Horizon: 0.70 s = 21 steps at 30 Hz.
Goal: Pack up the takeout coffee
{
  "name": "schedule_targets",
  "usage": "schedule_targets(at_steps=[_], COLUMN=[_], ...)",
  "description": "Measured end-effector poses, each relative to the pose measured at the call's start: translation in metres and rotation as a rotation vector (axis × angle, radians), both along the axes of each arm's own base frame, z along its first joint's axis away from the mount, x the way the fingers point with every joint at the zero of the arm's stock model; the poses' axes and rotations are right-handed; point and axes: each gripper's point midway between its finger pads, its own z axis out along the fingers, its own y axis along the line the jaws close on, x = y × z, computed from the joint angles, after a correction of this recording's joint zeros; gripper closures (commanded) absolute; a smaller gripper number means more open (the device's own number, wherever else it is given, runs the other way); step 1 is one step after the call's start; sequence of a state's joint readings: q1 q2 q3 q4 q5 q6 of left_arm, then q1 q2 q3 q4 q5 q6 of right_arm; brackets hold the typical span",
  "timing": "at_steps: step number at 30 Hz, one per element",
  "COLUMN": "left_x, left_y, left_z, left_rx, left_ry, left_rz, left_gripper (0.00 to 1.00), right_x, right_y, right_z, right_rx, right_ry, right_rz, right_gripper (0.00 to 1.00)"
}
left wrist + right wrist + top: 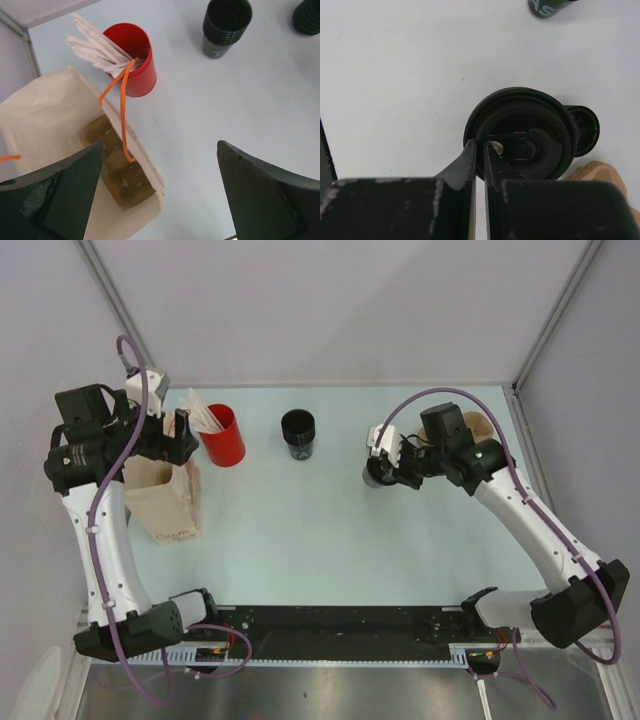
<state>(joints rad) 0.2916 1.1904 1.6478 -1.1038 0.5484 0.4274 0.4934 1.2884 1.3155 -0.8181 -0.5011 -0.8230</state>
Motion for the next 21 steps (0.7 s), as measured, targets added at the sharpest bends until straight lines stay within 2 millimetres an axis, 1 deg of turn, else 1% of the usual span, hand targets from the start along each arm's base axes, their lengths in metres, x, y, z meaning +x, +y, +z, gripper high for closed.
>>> schedule_targets(at_steps=[3,6,11,16,19,20,21], left_x=[-0.006,-0.012,-0.015,-0.016,-0.015,-0.014,-0.013], left_y=[0.010,0.018,0.032,0.037,0.038,0.038,0.038], left_z=[-0.001,-0.005,-0.023,-0.041,-0.046,-0.048,-0.050], left_rx=[0.044,0.079,0.118,0.128,0.128,0.127,0.126], left_ry=[-0.003,0.004,0.046,0.090,0.103,0.106,0.111], left_rz=[0.053,0.102,0.165,0.186,0.189,0.189,0.188], left_gripper=[0.01,0.01,0.01,0.01,0.06,0.10,0.12], right_x=[-0.008,-0.017,-0.023,-0.026,-0.027,-0.028,-0.028], right_y=[-0.005,-0.010,-0.020,-0.024,-0.025,-0.025,-0.025], right_z=[0.001,-0.007,-0.021,-0.028,-0.031,-0.032,-0.032], right_rx=[0.016,0.015,0.020,0.018,0.020,0.021,0.022], right_ry=[0.012,0.044,0.083,0.097,0.101,0.101,0.100], right_rz=[0.002,0.004,-0.020,-0.031,-0.033,-0.033,-0.034], right_gripper=[1.00,1.00,1.00,1.00,1.00,1.00,1.00])
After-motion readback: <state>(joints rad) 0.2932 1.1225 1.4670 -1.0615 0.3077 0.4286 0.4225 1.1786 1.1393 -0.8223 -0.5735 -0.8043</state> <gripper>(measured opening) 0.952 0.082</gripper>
